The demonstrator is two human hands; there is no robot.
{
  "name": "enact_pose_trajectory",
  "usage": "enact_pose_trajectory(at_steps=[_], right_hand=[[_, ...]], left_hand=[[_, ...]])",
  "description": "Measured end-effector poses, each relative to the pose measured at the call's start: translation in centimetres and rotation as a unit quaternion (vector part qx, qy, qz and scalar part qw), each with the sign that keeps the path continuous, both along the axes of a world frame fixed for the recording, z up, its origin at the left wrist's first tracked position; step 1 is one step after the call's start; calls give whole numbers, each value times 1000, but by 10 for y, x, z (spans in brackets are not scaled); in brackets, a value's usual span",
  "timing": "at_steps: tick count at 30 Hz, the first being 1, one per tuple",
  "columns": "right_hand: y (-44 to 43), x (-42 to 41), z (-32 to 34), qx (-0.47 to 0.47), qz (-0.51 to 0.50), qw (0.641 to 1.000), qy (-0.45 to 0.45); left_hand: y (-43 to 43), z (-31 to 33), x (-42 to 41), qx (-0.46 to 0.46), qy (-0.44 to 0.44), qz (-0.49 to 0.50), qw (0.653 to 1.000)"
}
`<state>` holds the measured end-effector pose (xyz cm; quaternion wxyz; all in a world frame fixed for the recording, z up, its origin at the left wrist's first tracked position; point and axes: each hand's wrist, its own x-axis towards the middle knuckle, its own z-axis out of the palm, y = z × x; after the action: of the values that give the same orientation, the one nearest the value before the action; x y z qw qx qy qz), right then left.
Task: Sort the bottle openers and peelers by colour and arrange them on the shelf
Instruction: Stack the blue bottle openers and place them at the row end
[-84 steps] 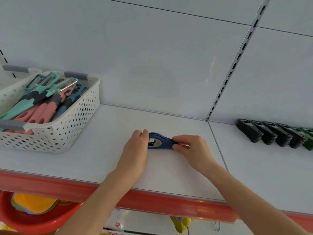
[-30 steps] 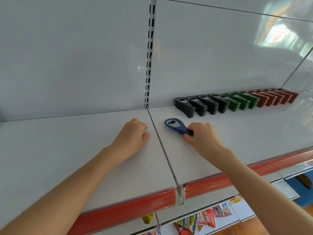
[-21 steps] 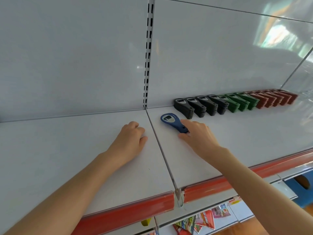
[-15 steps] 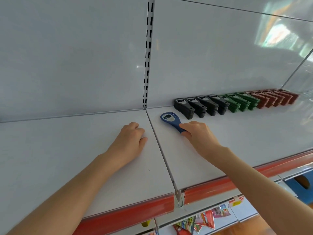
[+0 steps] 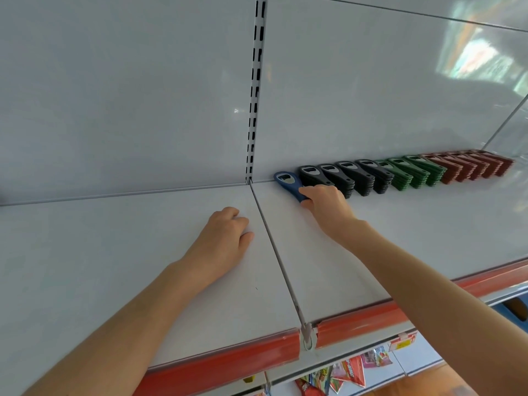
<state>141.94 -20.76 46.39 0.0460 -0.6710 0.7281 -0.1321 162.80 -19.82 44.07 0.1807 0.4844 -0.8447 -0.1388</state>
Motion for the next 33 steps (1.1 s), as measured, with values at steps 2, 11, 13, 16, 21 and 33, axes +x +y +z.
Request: enact_pose_trajectory(at_steps=[2,11,13,16,21,33], right_hand=[[1,-2,-1,-12,3,999,-30],[4,-7,-7,-61,-15,998,-24],[2,-7,-6,-62,-13,997,-42],[1,-5,-3,-59,-13,997,-50],[-1,-4,-5,-62,-22,997,-41],[2,-5,-2,-71,-30,990,-116]], left_hand=[[0,0,0,1,1,1,1000],[0,-1,0,-6,-1,1,1000],[0,-1,1,-6,0,0,1000],[0,-1,0,-4,1,1,1000],[0,-1,1,-3,4,1,1000],[0,0,1,-1,4,1,1000]])
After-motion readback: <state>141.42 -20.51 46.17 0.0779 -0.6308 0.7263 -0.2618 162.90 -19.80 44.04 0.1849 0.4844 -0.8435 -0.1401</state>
